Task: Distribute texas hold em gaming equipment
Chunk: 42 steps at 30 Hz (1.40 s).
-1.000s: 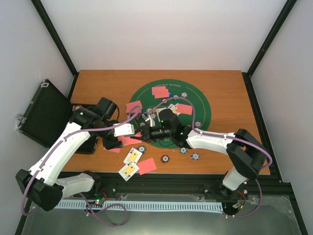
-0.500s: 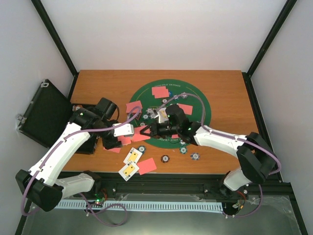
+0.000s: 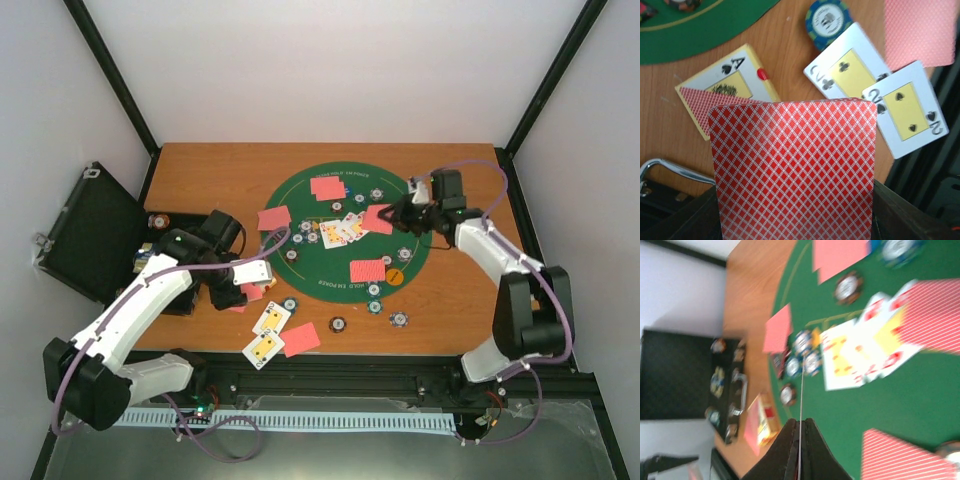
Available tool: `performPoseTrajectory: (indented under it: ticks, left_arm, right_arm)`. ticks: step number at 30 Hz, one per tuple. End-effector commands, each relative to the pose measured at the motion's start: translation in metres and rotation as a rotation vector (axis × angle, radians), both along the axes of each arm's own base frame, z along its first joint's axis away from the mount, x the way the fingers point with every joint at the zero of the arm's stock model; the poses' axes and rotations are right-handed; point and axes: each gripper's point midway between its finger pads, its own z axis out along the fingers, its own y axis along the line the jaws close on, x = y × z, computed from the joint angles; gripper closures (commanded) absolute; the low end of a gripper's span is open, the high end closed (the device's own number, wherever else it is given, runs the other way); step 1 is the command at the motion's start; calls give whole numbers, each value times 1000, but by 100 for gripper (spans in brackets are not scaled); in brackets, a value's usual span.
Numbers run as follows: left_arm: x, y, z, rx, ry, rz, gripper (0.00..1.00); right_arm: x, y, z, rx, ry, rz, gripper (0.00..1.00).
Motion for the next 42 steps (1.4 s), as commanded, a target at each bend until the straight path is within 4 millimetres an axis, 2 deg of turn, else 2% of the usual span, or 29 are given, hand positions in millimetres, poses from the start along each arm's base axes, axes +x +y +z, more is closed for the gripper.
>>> performPoseTrajectory:
  ticks: [1,3,6,11,18,21,23,26,29,31,36,37,39,42]
  left_arm:
    - [23,16,-14,32,-42,45,87]
    - [26,26,-27,63,-43,51,87]
    - [25,35,-43,96,-43,52,87]
    - [28,47,-71,113,-4,81,88]
    - [44,53,-90,95,11,148,88]
    - [48,53,-95,93,5,159,87]
    - [48,54,-101,103,14,167,87]
    - [48,56,-107,113,16,175,87]
    - [48,55,-110,108,16,181,87]
    - [48,55,-111,106,23,185,86]
    - [47,56,-115,115,31,184,80]
    - [45,57,-118,120,40,183,76]
    - [41,58,-121,130,61,178,61]
    - [30,59,-123,137,112,158,30]
  right_arm:
    - [32,-44,-33,-107,62,-39,97]
    - [49,-55,-50,-149,95,-55,97]
    - [70,-59,-61,-176,110,-61,97]
    - [91,-63,-87,-205,156,-66,94]
    - [99,-67,-118,-249,203,-58,87]
    - [95,-73,-123,-285,222,-64,86]
    - [92,-80,-125,-325,234,-77,81]
    - [87,-92,-123,-395,242,-105,71]
    - [82,-103,-113,-450,229,-147,53]
    - [78,-106,-102,-461,204,-159,43]
    - [65,-102,-66,-414,101,-173,29]
    - [61,-102,-60,-406,93,-176,27]
    - [56,-103,-49,-405,78,-184,25]
    - [50,-106,-31,-412,50,-202,22]
